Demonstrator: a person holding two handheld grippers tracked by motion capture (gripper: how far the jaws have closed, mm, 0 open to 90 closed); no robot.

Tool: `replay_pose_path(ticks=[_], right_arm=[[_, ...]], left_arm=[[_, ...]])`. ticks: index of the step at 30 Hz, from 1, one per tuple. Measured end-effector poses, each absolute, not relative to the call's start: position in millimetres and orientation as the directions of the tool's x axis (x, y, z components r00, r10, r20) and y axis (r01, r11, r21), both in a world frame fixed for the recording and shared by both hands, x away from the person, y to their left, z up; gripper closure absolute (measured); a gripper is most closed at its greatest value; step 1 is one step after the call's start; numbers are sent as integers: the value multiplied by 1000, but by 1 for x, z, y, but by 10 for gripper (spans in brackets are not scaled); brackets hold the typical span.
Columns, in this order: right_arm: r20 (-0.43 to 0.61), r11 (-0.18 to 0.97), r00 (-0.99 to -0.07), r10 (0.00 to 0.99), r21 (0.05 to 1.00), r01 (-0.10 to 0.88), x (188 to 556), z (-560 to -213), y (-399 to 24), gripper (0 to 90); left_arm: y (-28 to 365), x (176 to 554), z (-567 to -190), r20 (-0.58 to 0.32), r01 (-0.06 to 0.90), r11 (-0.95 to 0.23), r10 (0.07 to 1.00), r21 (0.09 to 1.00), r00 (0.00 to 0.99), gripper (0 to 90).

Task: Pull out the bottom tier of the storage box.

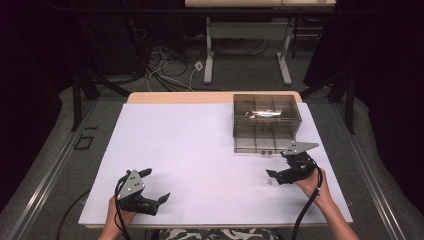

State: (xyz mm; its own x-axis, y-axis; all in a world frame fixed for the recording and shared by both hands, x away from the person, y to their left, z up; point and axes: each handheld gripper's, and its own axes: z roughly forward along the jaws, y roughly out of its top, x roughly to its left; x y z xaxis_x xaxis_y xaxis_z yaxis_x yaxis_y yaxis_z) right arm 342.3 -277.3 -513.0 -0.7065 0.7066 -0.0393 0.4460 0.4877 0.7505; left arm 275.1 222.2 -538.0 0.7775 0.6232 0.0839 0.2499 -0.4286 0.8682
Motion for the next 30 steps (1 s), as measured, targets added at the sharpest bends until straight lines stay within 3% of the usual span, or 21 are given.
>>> replay_pose_path(ticks=[22, 30], right_arm=[[24, 436, -682, 731, 752, 494, 323, -528, -272, 27], [37, 451, -702, 711, 742, 496, 316, -531, -271, 39]], left_arm=[[222, 274, -537, 86, 248, -433, 620, 867, 780, 0], [222, 273, -537, 82, 249, -424, 624, 871, 778, 0]])
